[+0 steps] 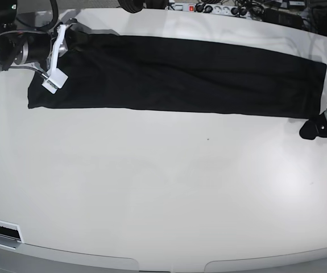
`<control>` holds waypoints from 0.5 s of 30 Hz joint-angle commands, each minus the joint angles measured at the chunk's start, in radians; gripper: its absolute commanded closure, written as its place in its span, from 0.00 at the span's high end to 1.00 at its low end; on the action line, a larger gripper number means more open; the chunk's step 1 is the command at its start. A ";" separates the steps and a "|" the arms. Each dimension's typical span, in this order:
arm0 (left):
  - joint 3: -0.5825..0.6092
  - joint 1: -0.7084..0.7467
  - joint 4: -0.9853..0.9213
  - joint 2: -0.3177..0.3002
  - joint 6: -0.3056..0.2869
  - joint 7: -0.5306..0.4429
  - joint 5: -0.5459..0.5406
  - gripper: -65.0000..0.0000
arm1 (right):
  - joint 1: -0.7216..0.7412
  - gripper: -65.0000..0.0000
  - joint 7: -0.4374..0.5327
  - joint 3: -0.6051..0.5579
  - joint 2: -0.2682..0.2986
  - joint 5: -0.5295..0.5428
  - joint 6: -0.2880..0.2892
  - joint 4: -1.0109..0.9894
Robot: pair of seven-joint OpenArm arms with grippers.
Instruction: Layout the t-shirt on the table in an organized manner, then fold the t-shirt properly
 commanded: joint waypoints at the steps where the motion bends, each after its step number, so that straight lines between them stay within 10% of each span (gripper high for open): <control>1: -0.008 -0.021 0.011 -0.033 -0.009 -0.005 -0.024 0.57 | 0.003 0.00 0.007 0.006 0.012 -0.001 0.005 0.014; 15: -0.043 -0.051 0.011 -0.034 -0.009 0.013 -0.069 0.57 | -0.011 0.00 0.007 0.039 0.012 -0.112 0.005 0.022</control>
